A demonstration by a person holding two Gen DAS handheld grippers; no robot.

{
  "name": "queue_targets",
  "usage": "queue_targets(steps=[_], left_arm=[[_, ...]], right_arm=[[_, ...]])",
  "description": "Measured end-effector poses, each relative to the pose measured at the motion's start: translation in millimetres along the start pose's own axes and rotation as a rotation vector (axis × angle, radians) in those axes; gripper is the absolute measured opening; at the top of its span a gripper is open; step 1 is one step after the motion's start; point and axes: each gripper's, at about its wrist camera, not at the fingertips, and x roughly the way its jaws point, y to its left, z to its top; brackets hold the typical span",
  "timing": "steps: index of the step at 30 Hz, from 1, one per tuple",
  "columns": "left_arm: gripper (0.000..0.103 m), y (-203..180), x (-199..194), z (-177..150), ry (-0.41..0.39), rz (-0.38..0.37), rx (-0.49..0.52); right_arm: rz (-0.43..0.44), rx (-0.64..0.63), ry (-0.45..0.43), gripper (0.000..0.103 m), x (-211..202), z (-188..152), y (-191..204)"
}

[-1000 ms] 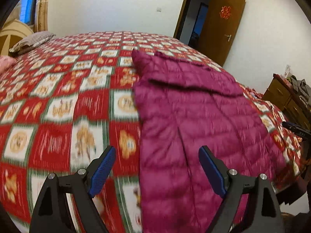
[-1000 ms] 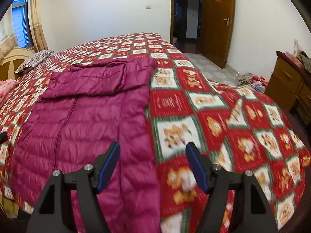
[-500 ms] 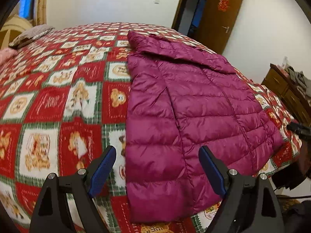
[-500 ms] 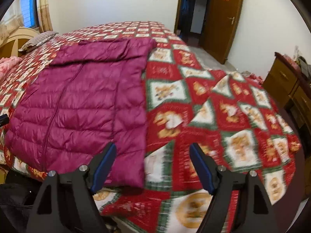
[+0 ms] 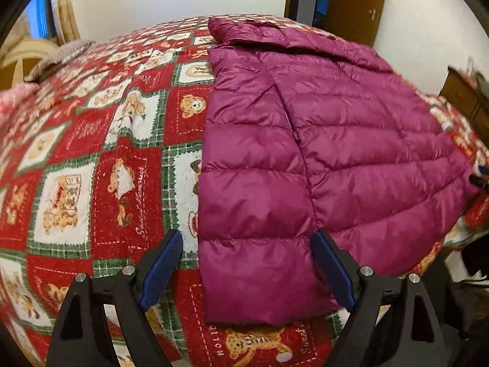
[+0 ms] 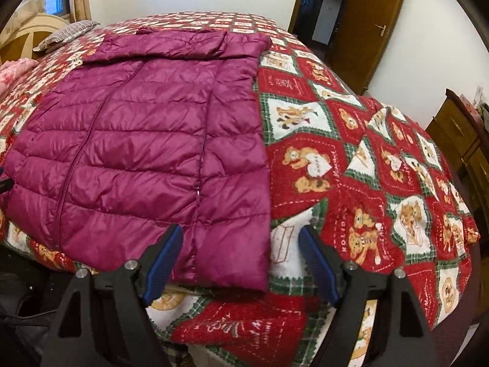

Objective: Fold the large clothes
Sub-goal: 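Open both grippers and move them to the hem end of the folded jacket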

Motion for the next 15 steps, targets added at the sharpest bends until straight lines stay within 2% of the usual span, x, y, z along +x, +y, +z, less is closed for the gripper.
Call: queue_targets(steps=[8, 12, 15], left_arm=[[0.087, -1.8, 3.6, 1.0, 0.034, 0.040, -0.010], [0.087, -4.6, 4.0, 2.3, 0.042, 0.047, -0.014], [0.087, -4.3, 4.1, 3.2, 0.053, 0.034, -0.018]], right_arm=[[-0.001, -0.026, 0.021, 0.079, -1.1, -0.4, 9.3], [-0.054, -0.064, 0.017, 0.079, 1.3, -1.1, 16.4], [-0.028, -0.071, 0.022, 0.079, 0.6, -0.3, 19.0]])
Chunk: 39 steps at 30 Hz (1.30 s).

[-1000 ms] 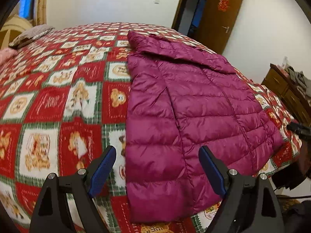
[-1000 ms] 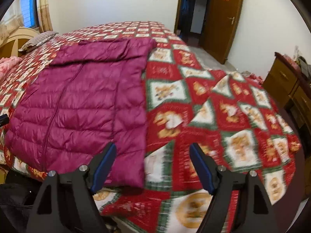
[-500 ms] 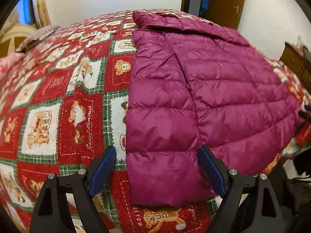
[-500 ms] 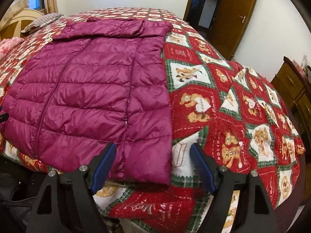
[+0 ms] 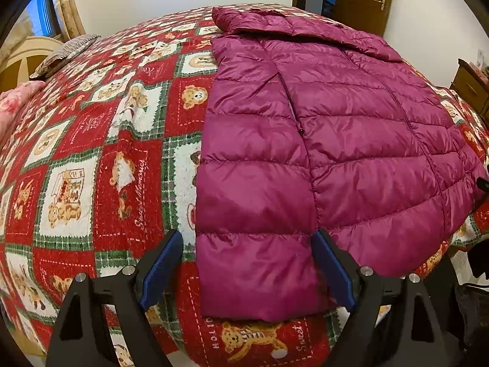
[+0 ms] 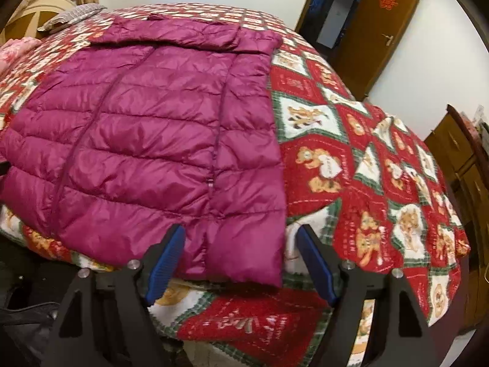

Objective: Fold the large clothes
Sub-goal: 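Open both grippers and move them to the hem end of the folded jacket, then grasp the jacket end with the left gripper while the right gripper grasps beside it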

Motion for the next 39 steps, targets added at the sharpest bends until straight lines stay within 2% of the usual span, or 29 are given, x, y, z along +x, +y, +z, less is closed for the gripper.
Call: queue_targets(steps=[4, 8, 11, 15, 16, 17, 19, 21, 25, 27, 29, 30, 31, 32, 33, 35, 36, 37, 39], left_arm=[[0.087, -5.0, -2.9, -2.3, 0.006, -0.074, 0.005], [0.087, -10.7, -2.2, -5.1, -0.005, -0.072, 0.029], [0.085, -5.2, -4.4, -5.5, -0.014, -0.105, 0.003], [0.072, 3.2, -6.2, -5.1, -0.019, -0.139, -0.026], [0.066, 5.7, -6.5, -4.8, -0.021, -0.148, -0.037], [0.062, 7.8, -7.0, -5.0, -0.024, -0.151, -0.048], [0.048, 13.3, -6.9, -4.8, -0.030, -0.158, -0.072], [0.042, 17.8, -6.7, -4.7, -0.035, -0.179, -0.092], [0.041, 17.9, -5.6, -4.0, -0.028, -0.188, -0.087], [0.042, 18.2, -4.4, -3.5, -0.026, -0.185, -0.092], [0.044, 18.3, -3.3, -2.9, -0.024, -0.191, -0.099], [0.044, 19.3, -3.1, -2.9, -0.024, -0.194, -0.100], [0.044, 19.8, -3.2, -3.0, -0.026, -0.196, -0.102], [0.044, 19.8, -3.9, -3.4, -0.030, -0.198, -0.102], [0.044, 19.1, -5.1, -3.8, -0.033, -0.200, -0.095], [0.024, 18.7, -7.3, -4.0, -0.042, -0.212, -0.086], [0.012, 19.4, -8.2, -3.7, -0.041, -0.242, -0.090], [0.007, 20.4, -9.9, -3.0, -0.043, -0.285, -0.099], [0.005, 19.0, -15.8, -1.3, -0.064, -0.311, -0.094]], right_arm=[[0.006, 0.009, -0.005, 0.079, 1.0, 0.3, -0.5], [0.019, 0.020, -0.011, 0.072, -1.1, -0.5, -5.2], [0.100, 0.095, -0.014, 0.071, -5.7, -2.2, -18.3], [0.156, 0.123, 0.016, 0.070, -2.7, -4.7, -18.0], [0.158, 0.124, 0.024, 0.070, -1.0, -5.1, -16.6], [0.150, 0.124, 0.042, 0.070, 3.2, -6.0, -14.8], [0.137, 0.116, 0.042, 0.070, 4.5, -5.8, -12.0], [0.114, 0.092, 0.051, 0.070, 7.5, -4.9, -6.2], [0.090, 0.071, 0.120, 0.063, 24.0, -5.0, 3.2], [0.053, 0.050, 0.118, 0.061, 26.7, -5.7, 9.1], [0.054, 0.047, 0.119, 0.036, 28.3, -5.6, 11.7], [0.053, 0.053, 0.113, 0.031, 27.9, -5.5, 10.4], [0.071, 0.064, 0.110, 0.018, 27.8, -5.0, 8.3], [0.121, 0.100, 0.113, 0.015, 27.5, -5.1, 3.0], [0.137, 0.124, 0.109, 0.014, 26.7, -4.5, -1.3], [0.169, 0.161, 0.087, 0.011, 22.1, -4.6, -9.6], [0.192, 0.177, 0.071, 0.010, 17.7, -4.2, -13.1], [0.211, 0.188, 0.058, 0.010, 13.6, -3.7, -15.5], [0.264, 0.215, 0.008, 0.009, 1.7, -0.5, -21.2]])
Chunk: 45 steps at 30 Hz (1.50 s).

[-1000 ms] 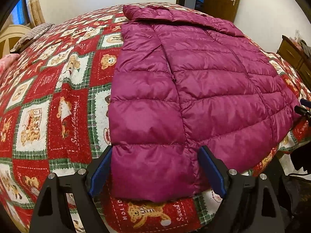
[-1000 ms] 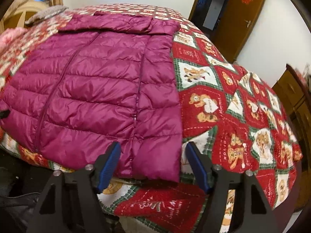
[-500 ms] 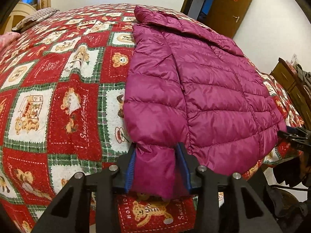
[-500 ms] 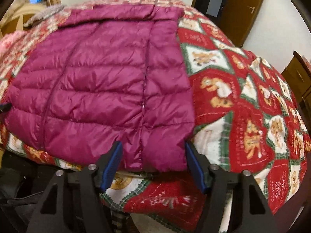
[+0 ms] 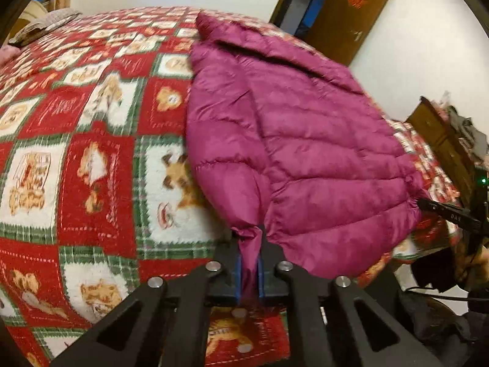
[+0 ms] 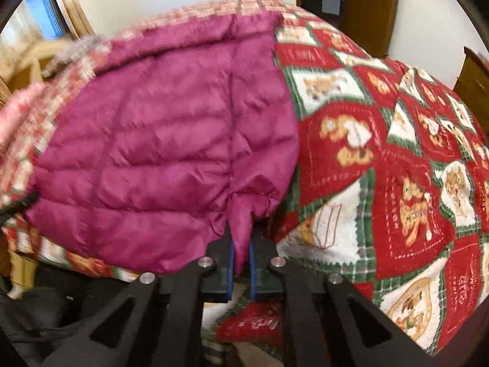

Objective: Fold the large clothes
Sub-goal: 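Grasp the jacket end with the left gripper while the right gripper grasps beside it, then lift the held jacket end and fold it over the jacket with both grippers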

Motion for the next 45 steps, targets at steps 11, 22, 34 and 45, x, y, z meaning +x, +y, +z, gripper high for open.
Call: queue_targets(steps=[11, 22, 34, 45], left_arm=[[0.004, -19.5, -48.6, 15.9, -0.141, -0.085, 0.042], [0.004, -35.1, -108.3, 17.0, -0.273, -0.161, 0.083], [0.004, -68.4, -163.7, 12.7, -0.379, -0.248, 0.198], [0.004, -43.5, -161.4, 80.5, -0.369, -0.205, 0.079]], right_arm=[[0.115, -0.004, -0.150, 0.009, -52.2, 1.4, 4.5], [0.170, 0.004, -0.268, 0.008, -96.3, -8.1, -9.1], [0.188, 0.038, -0.375, 0.008, -154.9, -29.5, -27.2], [0.236, 0.070, -0.448, 0.008, -160.3, 53.7, -30.0]])
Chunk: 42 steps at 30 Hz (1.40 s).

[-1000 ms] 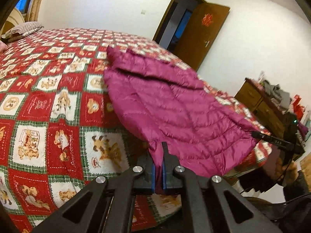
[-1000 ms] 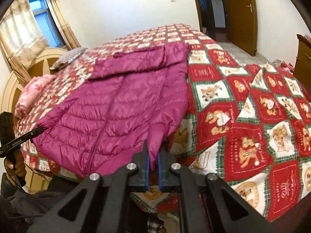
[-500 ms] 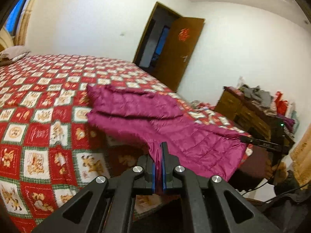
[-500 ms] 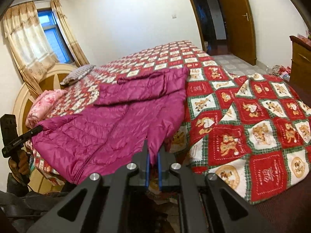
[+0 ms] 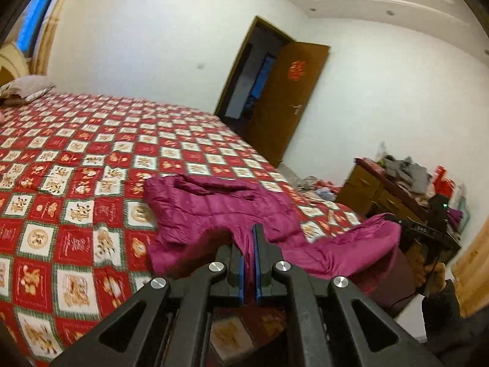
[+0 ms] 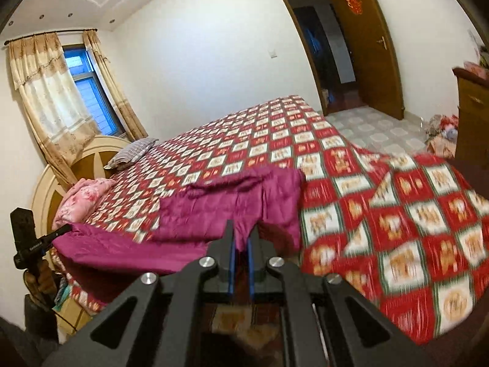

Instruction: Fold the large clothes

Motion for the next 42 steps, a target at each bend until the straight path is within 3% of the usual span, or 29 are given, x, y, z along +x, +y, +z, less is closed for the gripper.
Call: queue_targets(steps=[9, 15, 20, 28, 33, 42], left_arm=[[0.004, 64.8, 108.7, 63.4, 0.087, 0.122, -0.150], [0.004, 109.4, 192.3, 83.5, 0.164, 0.271, -0.215], [0.004, 133.0, 241.0, 87.1, 0.196, 0.367, -0.249], [0.004, 162.7, 305.8, 71.7, 0.245, 0.508, -0.268], [0.007, 170.0, 330.0, 55.6, 0.258, 0.552, -0.236], [0.007, 167.1, 346.1, 42.5, 0.203, 0.591, -0.183]], right_arm=[[-0.083, 0.044, 0.032, 0.008, 116.1, 71.4, -7.8], [-0.204, 0.057, 0.069, 0.008, 202.6, 95.1, -22.0], [-0.263, 0.104, 0.102, 0.008, 259.5, 95.8, -39.7], [-0.421, 0.003, 0.139, 0.008, 335.2, 74.4, -42.4], [-0.444, 0.001, 0.154, 0.010, 358.2, 59.4, -52.8], [-0.444, 0.012, 0.152, 0.012, 372.9, 48.8, -59.4]])
